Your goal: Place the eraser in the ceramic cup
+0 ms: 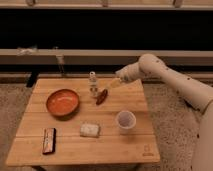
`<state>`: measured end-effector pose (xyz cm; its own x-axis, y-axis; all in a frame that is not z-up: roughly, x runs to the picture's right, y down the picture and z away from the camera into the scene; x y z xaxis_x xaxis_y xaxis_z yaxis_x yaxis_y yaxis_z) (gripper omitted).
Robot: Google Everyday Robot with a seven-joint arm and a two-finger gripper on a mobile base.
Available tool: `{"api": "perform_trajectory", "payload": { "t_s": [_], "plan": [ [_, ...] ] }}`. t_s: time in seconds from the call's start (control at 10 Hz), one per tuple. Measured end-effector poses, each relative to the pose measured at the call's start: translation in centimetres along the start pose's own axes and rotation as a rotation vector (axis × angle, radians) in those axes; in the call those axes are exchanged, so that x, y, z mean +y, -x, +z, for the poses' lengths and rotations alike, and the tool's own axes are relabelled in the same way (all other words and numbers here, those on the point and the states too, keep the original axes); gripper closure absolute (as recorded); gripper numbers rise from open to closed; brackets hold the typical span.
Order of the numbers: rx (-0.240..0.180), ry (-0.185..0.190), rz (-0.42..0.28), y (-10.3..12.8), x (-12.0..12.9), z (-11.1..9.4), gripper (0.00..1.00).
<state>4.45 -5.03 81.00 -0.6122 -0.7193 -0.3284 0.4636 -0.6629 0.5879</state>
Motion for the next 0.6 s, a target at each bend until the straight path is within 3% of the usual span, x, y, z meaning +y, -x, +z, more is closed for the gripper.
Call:
{"api": "perform_trajectory", "payload": {
  "t_s": [0.2, 0.5, 0.6],
  "plan": [
    [-0.039, -0.027, -0.110, -1.5, -2.0, -0.3, 0.20],
    [-0.116, -0.065, -0.310, -3.4, -7.8, -1.1, 0.20],
    [-0.173, -0.087, -0.442, -4.2, -11.4, -1.1, 0.20]
  ]
}}
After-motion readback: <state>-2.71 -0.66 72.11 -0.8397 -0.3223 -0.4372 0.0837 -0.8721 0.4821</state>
